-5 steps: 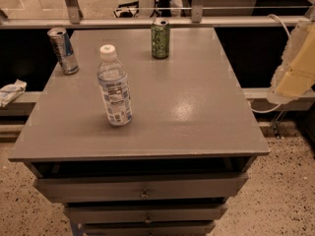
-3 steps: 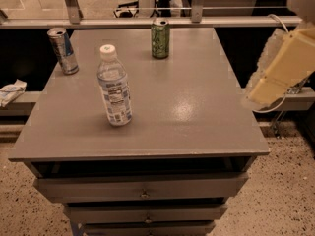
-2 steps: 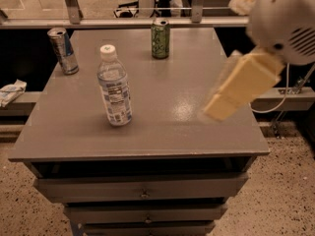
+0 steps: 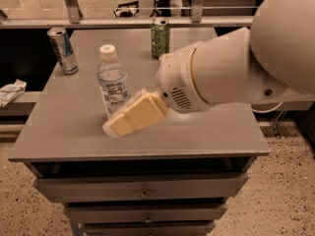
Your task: Knock blue plastic bottle over
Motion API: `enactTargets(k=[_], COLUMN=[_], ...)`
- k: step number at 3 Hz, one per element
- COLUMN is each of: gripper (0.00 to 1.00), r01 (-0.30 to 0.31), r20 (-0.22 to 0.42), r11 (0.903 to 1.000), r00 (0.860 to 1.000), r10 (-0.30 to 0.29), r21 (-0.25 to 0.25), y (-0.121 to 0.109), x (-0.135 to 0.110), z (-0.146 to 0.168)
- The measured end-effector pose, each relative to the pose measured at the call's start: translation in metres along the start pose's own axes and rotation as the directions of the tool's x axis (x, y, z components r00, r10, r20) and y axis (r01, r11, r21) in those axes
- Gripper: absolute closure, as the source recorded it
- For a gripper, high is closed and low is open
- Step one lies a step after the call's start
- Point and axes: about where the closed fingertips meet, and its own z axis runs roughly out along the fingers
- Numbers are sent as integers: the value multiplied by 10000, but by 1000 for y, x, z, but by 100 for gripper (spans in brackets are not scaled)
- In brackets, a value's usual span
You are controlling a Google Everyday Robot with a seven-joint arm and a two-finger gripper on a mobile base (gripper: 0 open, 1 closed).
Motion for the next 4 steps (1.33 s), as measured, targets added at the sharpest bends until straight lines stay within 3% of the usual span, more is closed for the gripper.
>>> enactTargets(k=[1, 2, 4], gripper=[0, 0, 0], r01=[124, 16, -39], r20=[88, 353, 1464], r11=[9997, 9997, 9996], r00=[9999, 9994, 9892], r10=[-126, -24, -4], r21=[206, 223, 294], y=[-3, -9, -41], x=[-8, 4, 9], z=[-6, 2, 52])
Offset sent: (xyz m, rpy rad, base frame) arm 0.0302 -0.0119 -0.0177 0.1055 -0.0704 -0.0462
